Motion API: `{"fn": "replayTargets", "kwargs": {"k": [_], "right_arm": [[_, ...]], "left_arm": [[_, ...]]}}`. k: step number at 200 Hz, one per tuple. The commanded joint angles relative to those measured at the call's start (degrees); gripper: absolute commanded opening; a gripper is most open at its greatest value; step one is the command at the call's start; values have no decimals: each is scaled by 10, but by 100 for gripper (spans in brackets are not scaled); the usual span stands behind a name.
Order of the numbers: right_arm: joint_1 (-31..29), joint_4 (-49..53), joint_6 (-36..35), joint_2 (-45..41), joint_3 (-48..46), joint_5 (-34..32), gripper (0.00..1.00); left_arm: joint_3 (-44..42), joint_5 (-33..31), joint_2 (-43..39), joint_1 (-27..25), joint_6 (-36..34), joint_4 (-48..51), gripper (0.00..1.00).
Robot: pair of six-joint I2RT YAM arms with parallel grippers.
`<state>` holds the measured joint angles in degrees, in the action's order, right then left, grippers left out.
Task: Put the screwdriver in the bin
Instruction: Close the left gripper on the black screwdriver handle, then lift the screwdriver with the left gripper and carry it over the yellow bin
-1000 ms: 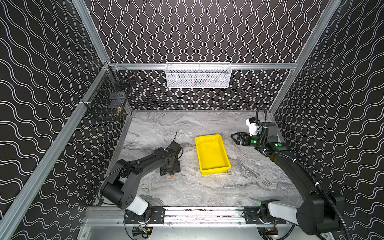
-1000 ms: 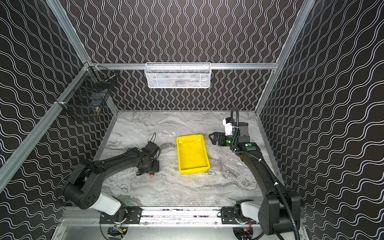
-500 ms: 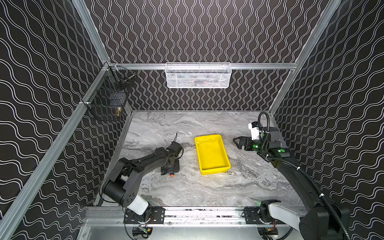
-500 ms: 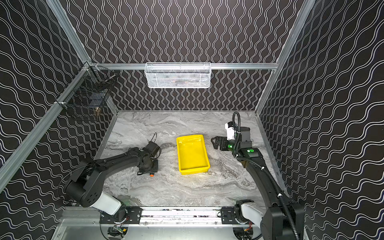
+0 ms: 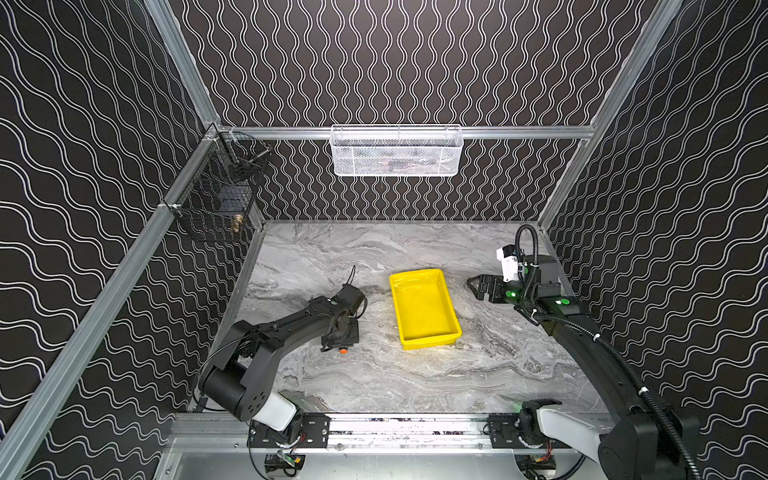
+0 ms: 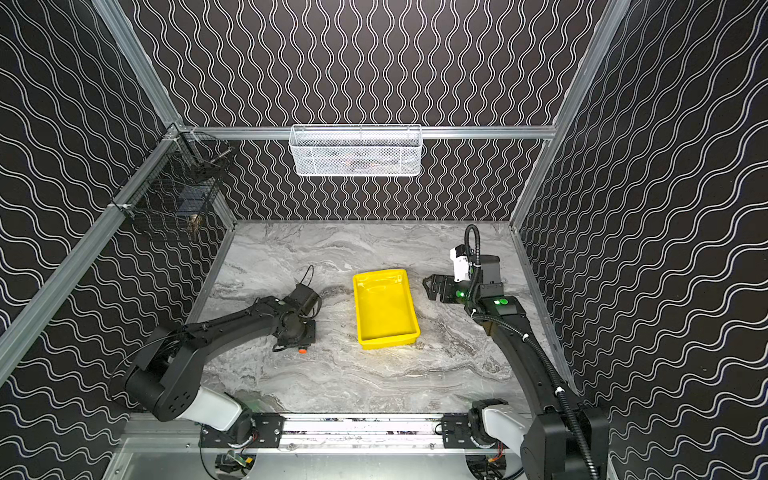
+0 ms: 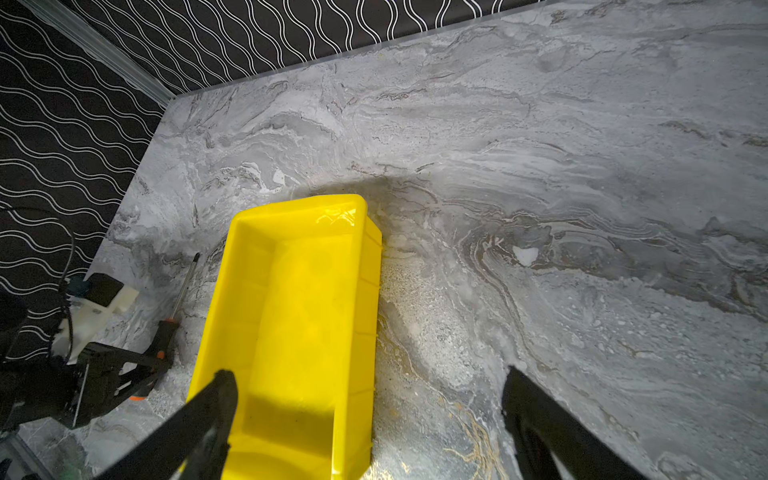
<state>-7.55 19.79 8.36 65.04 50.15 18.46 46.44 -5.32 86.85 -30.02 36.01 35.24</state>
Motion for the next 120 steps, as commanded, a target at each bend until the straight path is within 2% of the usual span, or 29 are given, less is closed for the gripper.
{"fn": "replayTargets", "kwargs": {"k": [1,34,120], "right_arm": [[-1,4,-5,-1,3,0,99],[-1,3,-4,-1,2,0,99],[-1,1,-5,5,6,1,99]], "left_arm": [[1,3,-10,-1,5,3,20],[9,7,-19,-4,7,6,14],[21,2,-39,-4,4,18,8]]}}
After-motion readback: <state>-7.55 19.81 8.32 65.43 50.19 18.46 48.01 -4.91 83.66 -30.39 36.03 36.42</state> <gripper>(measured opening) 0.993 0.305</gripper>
